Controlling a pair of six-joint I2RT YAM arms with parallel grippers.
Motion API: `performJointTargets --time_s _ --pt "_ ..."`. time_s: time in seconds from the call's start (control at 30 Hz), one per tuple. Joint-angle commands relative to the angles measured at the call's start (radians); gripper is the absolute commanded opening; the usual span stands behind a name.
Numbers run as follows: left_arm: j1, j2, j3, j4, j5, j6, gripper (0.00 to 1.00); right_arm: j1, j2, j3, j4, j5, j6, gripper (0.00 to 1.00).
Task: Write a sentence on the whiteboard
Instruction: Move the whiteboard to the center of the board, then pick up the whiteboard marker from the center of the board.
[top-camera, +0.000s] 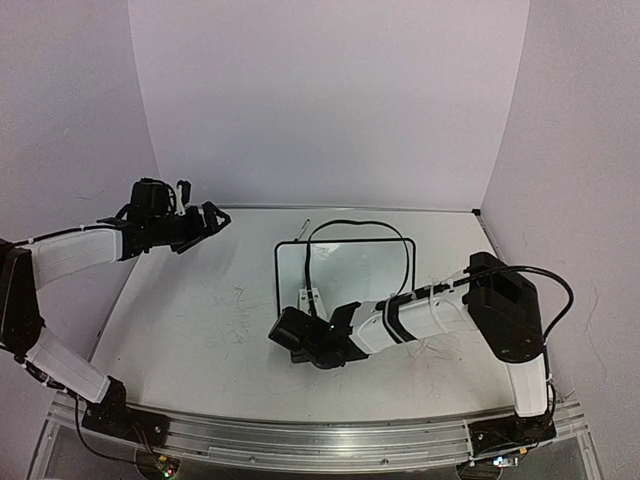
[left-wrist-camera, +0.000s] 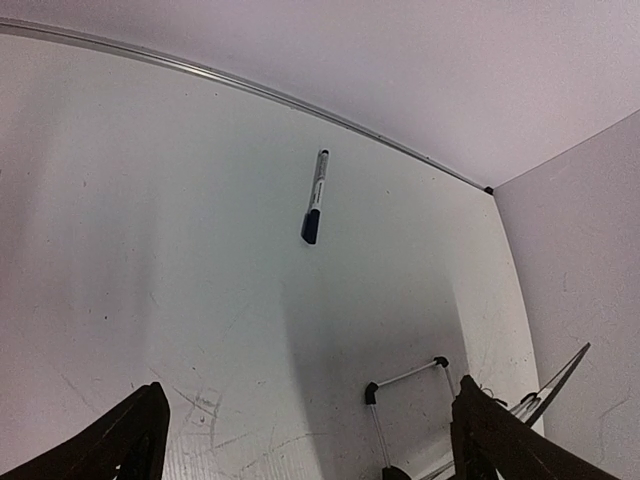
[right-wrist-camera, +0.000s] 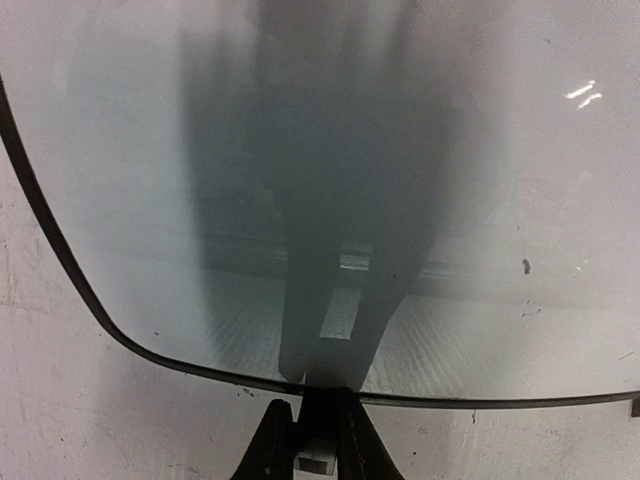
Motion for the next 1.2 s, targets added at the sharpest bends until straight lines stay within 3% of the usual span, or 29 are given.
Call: performJointTargets --time_s 0.0,0.07,0.2,0.3,0.47,0.63,0.87,1.0,1.17 --pt "-0.011 0.049 0.065 0.029 0.013 -0.004 0.99 0.009 -0.04 -0.016 0.082 -0.018 -0.027 0.01" --pt "-0.021 0.075 0.081 0.029 0.012 0.008 0.99 0.011 -0.063 -0.042 0.083 -0.004 -0.028 0.25" --pt "-0.04 0.134 0.124 0.029 0.003 0.044 0.99 0.013 -0.13 -0.102 0.101 0.026 -0.075 0.6" --pt "-0.051 0.183 0.161 0.031 0.002 0.059 0.99 0.013 -0.221 -0.149 0.111 0.047 -0.164 0.76" --pt "-0.08 0.269 0.234 0.031 -0.001 0.099 0.99 0.013 -0.446 -0.272 0.116 0.078 -0.322 0.81" --pt "-0.11 0.412 0.35 0.031 0.006 0.173 0.99 -0.012 -0.694 -0.4 0.109 0.215 -0.419 0.85" --pt "-0.181 0.731 0.668 -0.055 -0.046 0.317 0.95 -0.279 -1.006 -0.509 0.075 0.135 -0.447 0.86" --pt "-0.212 0.884 0.885 -0.139 -0.054 0.378 0.94 -0.343 -1.072 -0.51 0.068 0.088 -0.49 0.88" --pt "-0.235 1.003 1.018 -0.146 -0.05 0.414 0.96 -0.397 -1.042 -0.46 -0.019 0.048 -0.449 0.9"
